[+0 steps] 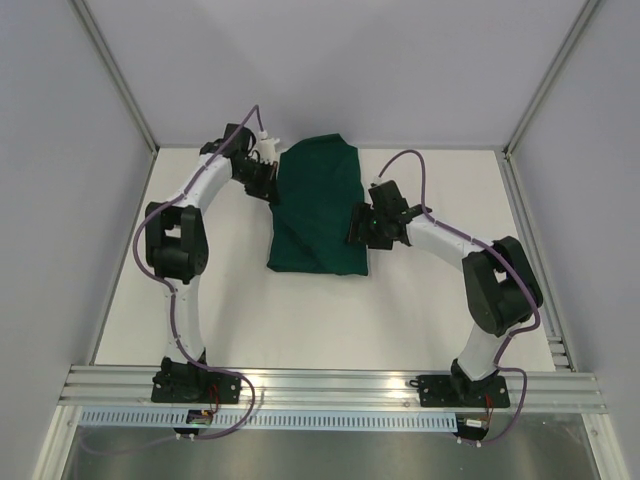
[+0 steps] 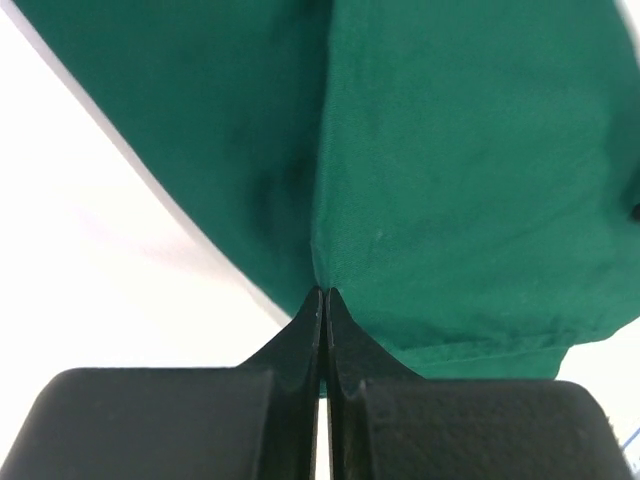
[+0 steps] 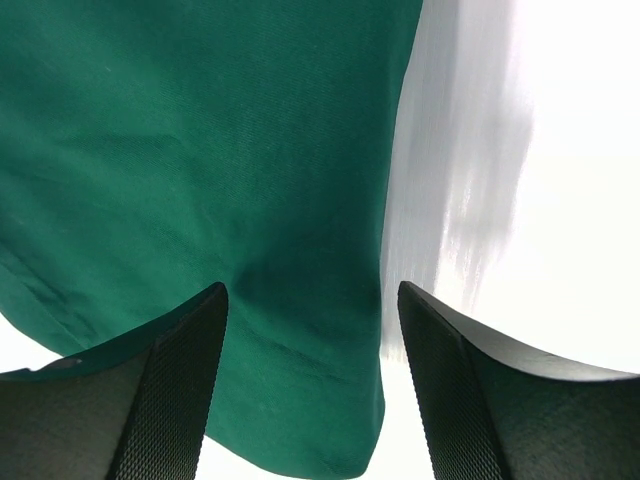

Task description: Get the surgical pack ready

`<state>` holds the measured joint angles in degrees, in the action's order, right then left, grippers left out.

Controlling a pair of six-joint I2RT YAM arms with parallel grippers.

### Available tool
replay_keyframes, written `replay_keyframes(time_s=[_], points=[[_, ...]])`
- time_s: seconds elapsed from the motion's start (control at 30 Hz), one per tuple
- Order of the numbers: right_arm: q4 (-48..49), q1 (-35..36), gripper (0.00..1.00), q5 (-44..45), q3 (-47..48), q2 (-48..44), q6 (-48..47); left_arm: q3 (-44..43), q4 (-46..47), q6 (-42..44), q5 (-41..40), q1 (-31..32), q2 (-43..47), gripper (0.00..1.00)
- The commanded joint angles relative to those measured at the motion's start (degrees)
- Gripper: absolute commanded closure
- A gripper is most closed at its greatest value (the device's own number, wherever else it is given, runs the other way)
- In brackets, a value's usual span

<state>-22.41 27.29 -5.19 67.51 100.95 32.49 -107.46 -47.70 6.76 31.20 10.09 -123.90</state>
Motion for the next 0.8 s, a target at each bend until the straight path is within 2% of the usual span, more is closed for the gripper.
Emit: replay_keyframes(time_s=[0.0, 0.2, 0.67, 0.77], points=[[1.9, -0.1, 0.29, -0.4, 0.2, 0.0, -0.6, -7.1, 0.0, -0.3, 1.5, -0.1, 0.1, 1.0], [1.4, -0.2, 0.29, -0.6, 0.5, 0.2, -1.0, -11.7, -1.4, 2.1, -1.0, -0.1, -1.5, 1.0], [3.5, -0.2, 0.33, -5.3, -0.8, 1.4, -1.2, -5.7, -5.2, 3.0, -6.6, -2.4, -7.4, 1.0], [4.2, -0.1, 0.36, -6.8, -1.1, 2.2, -1.0, -5.0, -6.0, 3.4, -7.2, -2.4, -8.3, 0.96]])
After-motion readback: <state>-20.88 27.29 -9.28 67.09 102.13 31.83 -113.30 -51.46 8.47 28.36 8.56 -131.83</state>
